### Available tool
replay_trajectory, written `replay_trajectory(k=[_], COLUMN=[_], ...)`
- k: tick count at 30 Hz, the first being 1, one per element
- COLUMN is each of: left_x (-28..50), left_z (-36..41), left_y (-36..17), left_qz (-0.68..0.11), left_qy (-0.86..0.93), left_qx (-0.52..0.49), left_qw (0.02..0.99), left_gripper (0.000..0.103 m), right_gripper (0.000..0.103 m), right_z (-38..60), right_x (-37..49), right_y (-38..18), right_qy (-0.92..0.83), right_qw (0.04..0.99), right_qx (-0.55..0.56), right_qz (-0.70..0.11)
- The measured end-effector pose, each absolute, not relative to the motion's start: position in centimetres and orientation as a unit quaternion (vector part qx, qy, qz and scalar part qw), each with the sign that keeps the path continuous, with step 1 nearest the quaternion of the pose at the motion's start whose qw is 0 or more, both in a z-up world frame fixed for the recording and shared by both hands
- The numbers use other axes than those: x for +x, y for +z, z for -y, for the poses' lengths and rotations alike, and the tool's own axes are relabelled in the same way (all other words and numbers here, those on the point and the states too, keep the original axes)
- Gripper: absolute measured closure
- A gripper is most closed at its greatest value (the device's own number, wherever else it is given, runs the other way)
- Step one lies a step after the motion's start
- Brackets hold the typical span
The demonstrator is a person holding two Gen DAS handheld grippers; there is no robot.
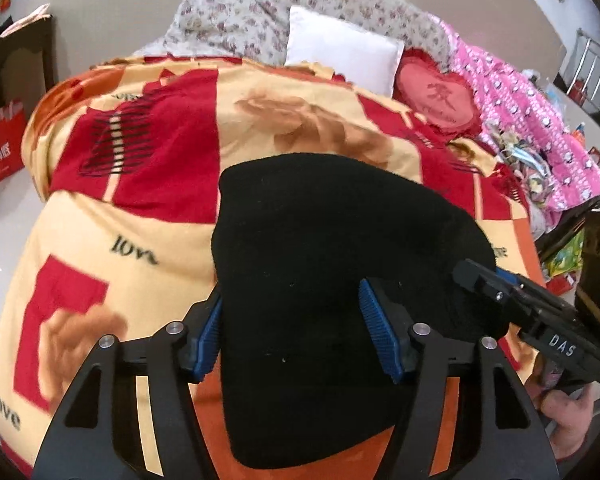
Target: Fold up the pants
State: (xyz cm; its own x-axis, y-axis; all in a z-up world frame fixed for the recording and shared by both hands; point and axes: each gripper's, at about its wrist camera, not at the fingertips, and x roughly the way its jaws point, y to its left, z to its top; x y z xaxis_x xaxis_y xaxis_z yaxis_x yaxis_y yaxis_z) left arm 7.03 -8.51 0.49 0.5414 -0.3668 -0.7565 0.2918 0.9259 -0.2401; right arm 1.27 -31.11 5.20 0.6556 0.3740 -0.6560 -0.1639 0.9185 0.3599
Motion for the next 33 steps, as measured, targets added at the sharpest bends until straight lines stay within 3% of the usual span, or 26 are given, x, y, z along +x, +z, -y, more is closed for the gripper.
replay_trajectory(k=[6, 15, 20, 33], left_x=[10.3, 9.5, 9.0, 5.2], left_z=[8.5, 8.8, 9.0, 8.5], left_y=[-3.4, -2.9, -2.9, -0.6], left_qz=[-0.474, -0.463, -0.456, -0.399], left_qy=[-0.155, -0.145, -0.139, -0.090], left_qx=[-0.050, -0.029, -0.025, 0.004], left_qw=[0.866, 0.874, 0.879, 0.913], left_gripper=[0.033, 0.033, 0.033, 0.033], right_gripper=[0.058, 0.058, 0.058, 0.058], right_z=[32.4, 30.6, 27.5, 29.2], right_x=[4.6, 0.7, 0.5, -1.4], right_y=[1.1, 6.3, 2.8, 6.1], right_qy=[0.116, 0.156, 0.139, 0.108], right_qw=[0.887, 0.900, 0.888, 0.910], right_qx=[0.126, 0.088, 0.010, 0.054], right_qz=[-0.429, -0.397, -0.438, -0.396])
